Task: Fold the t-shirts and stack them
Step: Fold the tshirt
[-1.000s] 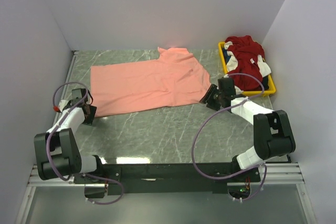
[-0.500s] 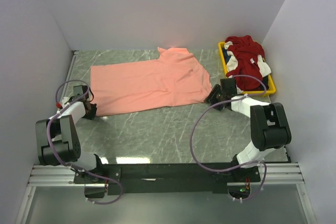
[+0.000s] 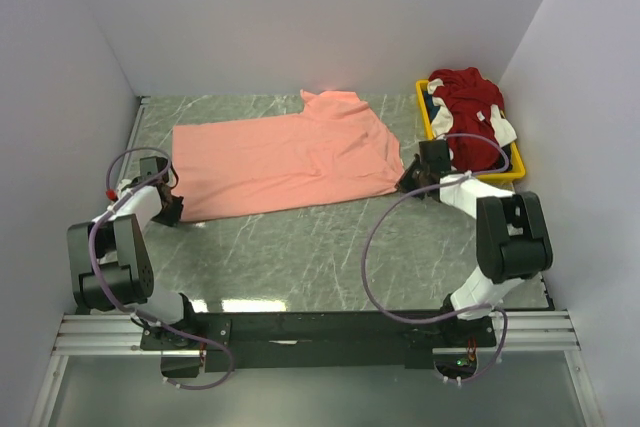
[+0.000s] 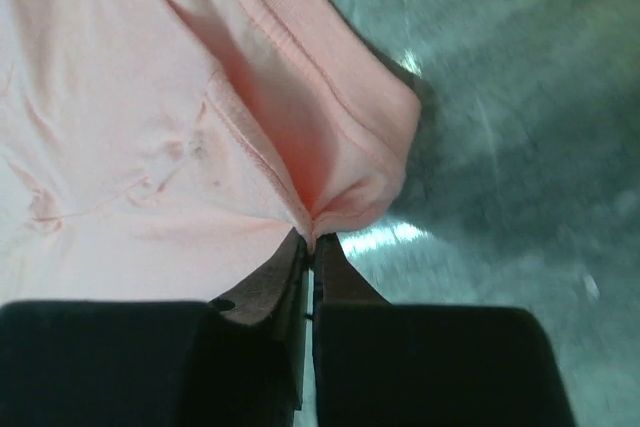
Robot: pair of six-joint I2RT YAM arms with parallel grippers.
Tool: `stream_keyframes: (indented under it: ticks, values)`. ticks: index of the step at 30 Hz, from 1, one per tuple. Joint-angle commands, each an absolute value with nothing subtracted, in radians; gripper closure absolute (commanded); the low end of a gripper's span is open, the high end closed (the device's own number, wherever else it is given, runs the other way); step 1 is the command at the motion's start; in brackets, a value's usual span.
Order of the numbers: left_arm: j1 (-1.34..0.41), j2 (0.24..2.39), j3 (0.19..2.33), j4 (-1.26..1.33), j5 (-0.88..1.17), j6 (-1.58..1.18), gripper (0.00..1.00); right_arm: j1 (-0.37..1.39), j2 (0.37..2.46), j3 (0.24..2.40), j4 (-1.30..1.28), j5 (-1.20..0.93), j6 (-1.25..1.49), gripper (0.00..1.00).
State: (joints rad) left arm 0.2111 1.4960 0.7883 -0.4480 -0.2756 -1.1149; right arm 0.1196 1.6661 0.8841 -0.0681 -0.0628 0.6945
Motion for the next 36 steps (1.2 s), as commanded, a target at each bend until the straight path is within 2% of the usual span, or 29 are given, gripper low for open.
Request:
stream_keyframes:
  ticks: [1,14,17,20,21,22,23,24,25,26,27,28,30,33,36]
  values:
    - [0.218,1.431,0.827,-0.517,-0.354,-1.068,0.99,0.114,1.507,0.835,-0.106,-0.028,0.693,1.00]
    - [0.250,1.252,0.805,-0.695,-0.439,-1.058,0.99,0.115,1.019,0.510,-0.255,-0.115,0.765,1.00]
    - [0.256,1.207,0.793,-0.741,-0.446,-1.077,0.99,0.115,0.835,0.456,-0.319,-0.132,0.794,1.00]
    - [0.258,1.154,0.770,-0.762,-0.445,-1.104,0.96,0.115,0.702,0.428,-0.402,-0.138,0.801,1.00]
    - [0.258,1.143,0.766,-0.767,-0.437,-1.114,0.93,0.115,0.672,0.425,-0.441,-0.138,0.805,0.98]
    - [0.261,1.122,0.759,-0.779,-0.433,-1.117,0.83,0.115,0.646,0.420,-0.458,-0.140,0.808,0.89]
    - [0.259,1.112,0.756,-0.784,-0.428,-1.118,0.78,0.115,0.602,0.419,-0.472,-0.150,0.808,0.82]
    - [0.259,1.098,0.755,-0.796,-0.429,-1.123,0.61,0.115,0.580,0.417,-0.509,-0.149,0.810,0.72]
    - [0.261,1.091,0.755,-0.813,-0.430,-1.124,0.53,0.114,0.565,0.425,-0.524,-0.149,0.808,0.56]
    - [0.261,1.082,0.759,-0.821,-0.430,-1.120,0.46,0.114,0.540,0.431,-0.535,-0.149,0.798,0.48]
    - [0.262,1.065,0.765,-0.830,-0.440,-1.114,0.33,0.114,0.534,0.442,-0.557,-0.147,0.790,0.44]
    - [0.262,1.054,0.779,-0.839,-0.446,-1.111,0.30,0.115,0.529,0.465,-0.564,-0.147,0.782,0.39]
    - [0.264,1.022,0.801,-0.851,-0.456,-1.083,0.25,0.114,0.537,0.495,-0.581,-0.140,0.759,0.37]
    - [0.264,0.991,0.845,-0.796,-0.419,-1.017,0.26,0.115,0.583,0.535,-0.507,-0.193,0.721,0.35]
    - [0.264,1.015,0.885,-0.672,-0.319,-0.939,0.30,0.118,0.728,0.613,-0.451,-0.201,0.672,0.35]
